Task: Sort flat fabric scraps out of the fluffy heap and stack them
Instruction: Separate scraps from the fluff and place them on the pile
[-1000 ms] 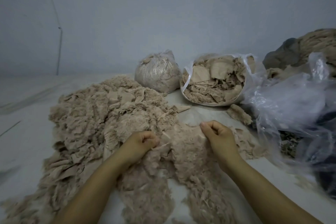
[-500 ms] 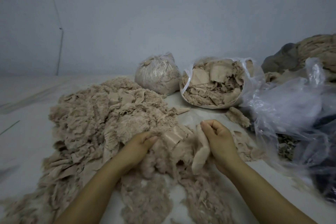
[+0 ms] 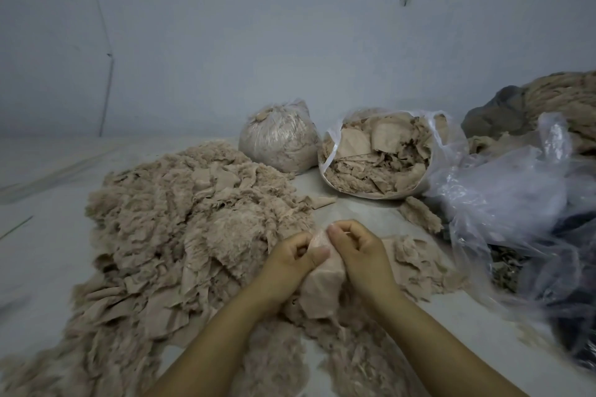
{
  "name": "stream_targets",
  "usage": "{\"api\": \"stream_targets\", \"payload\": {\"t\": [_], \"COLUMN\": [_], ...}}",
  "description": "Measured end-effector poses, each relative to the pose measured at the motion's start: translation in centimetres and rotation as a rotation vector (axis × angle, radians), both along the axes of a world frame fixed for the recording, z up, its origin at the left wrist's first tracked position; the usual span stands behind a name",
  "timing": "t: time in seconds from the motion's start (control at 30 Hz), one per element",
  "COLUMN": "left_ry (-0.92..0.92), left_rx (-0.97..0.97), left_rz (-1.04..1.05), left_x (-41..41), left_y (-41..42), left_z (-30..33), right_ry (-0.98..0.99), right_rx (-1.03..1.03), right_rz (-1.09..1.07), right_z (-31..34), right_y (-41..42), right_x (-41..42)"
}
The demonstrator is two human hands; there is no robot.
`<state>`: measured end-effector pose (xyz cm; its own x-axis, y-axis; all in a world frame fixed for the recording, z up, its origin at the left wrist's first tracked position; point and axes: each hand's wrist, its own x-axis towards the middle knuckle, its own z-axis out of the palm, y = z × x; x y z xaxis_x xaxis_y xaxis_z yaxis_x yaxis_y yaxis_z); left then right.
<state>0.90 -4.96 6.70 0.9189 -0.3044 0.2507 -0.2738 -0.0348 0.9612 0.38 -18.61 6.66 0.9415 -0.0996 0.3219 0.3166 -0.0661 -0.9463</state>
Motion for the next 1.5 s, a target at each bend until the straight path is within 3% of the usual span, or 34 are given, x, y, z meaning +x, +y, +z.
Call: {"api": "stream_targets", "payload": {"t": [0.2,0.37,0.47,0.57,0.63,0.7,0.87,1.0,1.2,1.27,1.4,1.5], "left_ry": [0.135,0.207,0.161,0.063,-0.020,-0.062,-0.076,0.034,0.153,0.110,-0.001,0.008], "left_rx": [-0.163,-0.156,-0.194,-0.179,-0.058,0.078,0.179,0.000,-0.083,0.019,0.471,0.783], "left_rz": [0.179,0.068,0.068,0.379,0.480,0.404,0.224,0.241,0.269,0.253,0.083,0.001], "left_x": [0.7,0.5,0.2,1.4,2.0,1.8,0.7,0.7,1.1,1.1,0.9,0.7], "left_y": [2.2,2.7,1.3,2.0,3.2,3.1,0.0,-0.2,1.7,2.4,4.0,5.0], "left_z": [0.6,0.9,1.1,1.5,1.9,1.9,0.3,0.0,-0.1,-0.4,-1.1,-1.7], "right_ry": [0.035,0.064,0.175,0.238,0.254,0.252,0.252,0.274,0.273,0.267,0.349,0.386], "right_rx": [-0.160,-0.407,-0.194,-0.245,-0.232,-0.120,0.218,0.504,0.410,0.302,-0.041,-0.133], "right_rz": [-0.212,0.142,0.390,0.380,0.338,0.320,0.152,-0.087,-0.184,-0.232,-0.385,-0.482], "right_z": [-1.4,-1.6,-1.2,-2.3,-2.9,-2.6,-1.4,-1.5,-1.8,-1.5,-2.2,-2.5], "right_y": [-2.3,-1.9,-0.4,-0.6,-1.1,-1.3,0.8,-0.2,-4.6,-6.9,-12.1,-13.4], "right_x": [-0.3,-2.0,-2.2,-2.3,-2.6,-2.6,-1.6,-0.5,1.3,2.3,3.9,3.7]}}
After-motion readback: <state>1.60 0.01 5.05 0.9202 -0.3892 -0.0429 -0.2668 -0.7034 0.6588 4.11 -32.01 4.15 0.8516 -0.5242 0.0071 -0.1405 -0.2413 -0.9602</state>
